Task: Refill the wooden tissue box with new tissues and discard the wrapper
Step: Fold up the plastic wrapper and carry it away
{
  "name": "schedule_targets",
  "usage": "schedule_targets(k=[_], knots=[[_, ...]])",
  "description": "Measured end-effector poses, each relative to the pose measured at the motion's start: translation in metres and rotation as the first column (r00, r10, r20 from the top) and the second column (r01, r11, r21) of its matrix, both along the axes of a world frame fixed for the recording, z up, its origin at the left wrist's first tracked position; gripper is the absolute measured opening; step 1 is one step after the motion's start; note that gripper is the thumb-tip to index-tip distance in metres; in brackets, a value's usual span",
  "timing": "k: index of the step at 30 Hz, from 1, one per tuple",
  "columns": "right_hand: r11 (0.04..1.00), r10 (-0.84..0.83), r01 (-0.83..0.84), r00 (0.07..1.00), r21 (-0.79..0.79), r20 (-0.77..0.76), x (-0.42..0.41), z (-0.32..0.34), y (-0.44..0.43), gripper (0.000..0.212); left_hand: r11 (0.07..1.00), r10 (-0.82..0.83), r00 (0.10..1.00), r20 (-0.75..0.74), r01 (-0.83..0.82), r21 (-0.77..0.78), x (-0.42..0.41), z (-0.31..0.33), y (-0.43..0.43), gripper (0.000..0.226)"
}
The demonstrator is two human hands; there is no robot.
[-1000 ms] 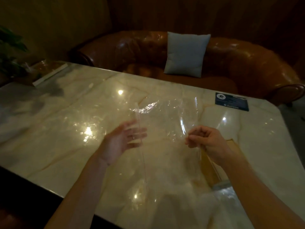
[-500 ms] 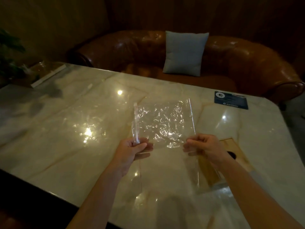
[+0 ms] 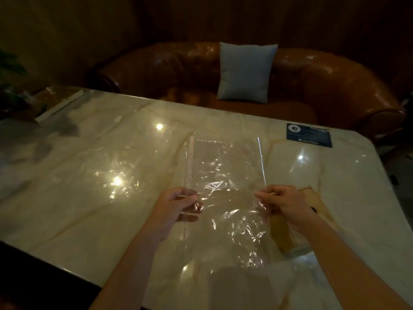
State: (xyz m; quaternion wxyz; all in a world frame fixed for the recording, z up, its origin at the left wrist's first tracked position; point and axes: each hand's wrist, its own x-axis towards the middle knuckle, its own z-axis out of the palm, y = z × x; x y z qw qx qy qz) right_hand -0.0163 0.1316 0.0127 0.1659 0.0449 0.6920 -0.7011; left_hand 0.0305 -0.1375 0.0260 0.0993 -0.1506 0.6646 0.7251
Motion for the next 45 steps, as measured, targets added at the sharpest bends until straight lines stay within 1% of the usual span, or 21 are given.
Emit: schedule_targets(k=[3,9,12,13,16,19,21,23,24,25,26,29,31,32,34,36,37,39,41,43,45], knots=[[0.999,0.033,-0.033,0.999,-0.022,0.015,0.0,-0.001,0.005,0.009,0.999,-0.032,0.999,0.004,0.032,0.004,-0.001,0.002,-0.003,0.017],[0.976,0.084,-0.061,0.991,-0.209,0.106,0.0,-0.004,0.014,0.019,0.998,-0.059,0.997,-0.058,0.059,-0.007,0.0,0.007,-0.004,0.025],[0.965,0.101,-0.071,0.989,-0.254,0.106,0.0,-0.008,0.016,0.019,0.998,-0.041,0.997,-0.061,0.044,0.049,-0.001,0.008,-0.003,0.029],[0.963,0.097,-0.069,0.991,-0.261,0.095,-0.001,-0.01,0.016,0.02,0.997,-0.027,0.998,-0.057,0.031,0.07,-0.002,0.007,-0.003,0.032],[0.979,0.063,-0.052,0.997,-0.198,0.05,-0.001,-0.013,0.017,0.044,0.997,0.009,0.999,-0.04,-0.006,0.076,-0.001,0.003,-0.002,0.044],[0.978,0.085,-0.074,0.995,-0.193,0.052,-0.001,-0.011,0.019,0.041,0.998,0.0,1.0,-0.026,0.001,0.057,-0.001,-0.001,0.0,0.054],[0.976,0.1,-0.086,0.993,-0.198,0.061,-0.001,-0.011,0.019,0.033,1.0,-0.016,1.0,-0.012,0.016,0.019,0.0,-0.004,0.001,0.056],[0.984,0.127,-0.121,0.991,-0.128,0.038,0.0,-0.01,0.018,0.015,0.999,-0.046,0.999,-0.004,0.046,-0.02,-0.001,-0.007,0.001,0.052],[0.991,0.133,-0.133,0.991,-0.034,0.002,0.001,-0.01,0.018,0.007,0.997,-0.06,0.998,-0.004,0.059,-0.049,-0.001,-0.008,0.002,0.051],[0.989,0.138,-0.135,0.989,0.065,-0.051,0.001,-0.011,0.018,0.01,0.994,-0.064,0.998,-0.003,0.063,-0.087,0.0,-0.011,0.003,0.051],[0.983,0.144,-0.13,0.984,0.13,-0.101,0.001,-0.011,0.018,0.019,0.991,-0.053,0.999,-0.005,0.052,-0.126,0.0,-0.012,0.004,0.05],[0.98,0.166,-0.144,0.972,0.138,-0.169,0.001,-0.002,0.016,0.04,0.982,0.048,0.998,-0.042,-0.055,-0.18,-0.002,-0.011,0.011,0.043],[0.967,0.241,-0.22,0.955,0.129,-0.172,0.001,0.006,0.015,0.054,0.984,0.028,0.994,-0.104,-0.046,-0.174,-0.003,-0.008,0.014,0.025],[0.957,0.281,-0.263,0.945,0.122,-0.169,0.001,0.01,0.014,0.06,0.984,-0.049,0.991,-0.121,0.026,-0.179,-0.002,-0.005,0.016,0.017],[0.934,0.351,-0.329,0.921,0.141,-0.171,0.0,0.02,0.011,0.064,0.938,-0.279,0.955,-0.099,0.25,-0.24,-0.002,-0.002,0.022,0.036],[0.901,0.426,-0.399,0.886,0.167,-0.182,-0.001,0.033,0.006,0.058,0.825,-0.477,0.878,-0.04,0.431,-0.365,-0.002,0.003,0.033,0.05],[0.882,0.466,-0.435,0.863,0.181,-0.196,-0.001,0.04,0.002,0.055,0.78,-0.538,0.843,-0.027,0.485,-0.396,-0.002,0.004,0.039,0.049],[0.847,0.526,-0.48,0.819,0.231,-0.228,-0.001,0.052,-0.005,0.048,0.761,-0.589,0.806,-0.055,0.531,-0.374,-0.003,0.006,0.049,0.034],[0.824,0.555,-0.481,0.794,0.301,-0.25,-0.001,0.061,-0.01,0.043,0.754,-0.594,0.797,-0.108,0.504,-0.422,-0.004,0.006,0.055,0.021],[0.814,0.557,-0.456,0.789,0.359,-0.259,-0.002,0.067,-0.011,0.038,0.754,-0.557,0.811,-0.178,0.404,-0.517,-0.004,0.006,0.058,0.014],[0.81,0.542,-0.413,0.799,0.415,-0.262,-0.002,0.071,-0.005,0.036,0.814,-0.477,0.846,-0.237,0.324,-0.482,-0.004,0.005,0.056,0.013]])
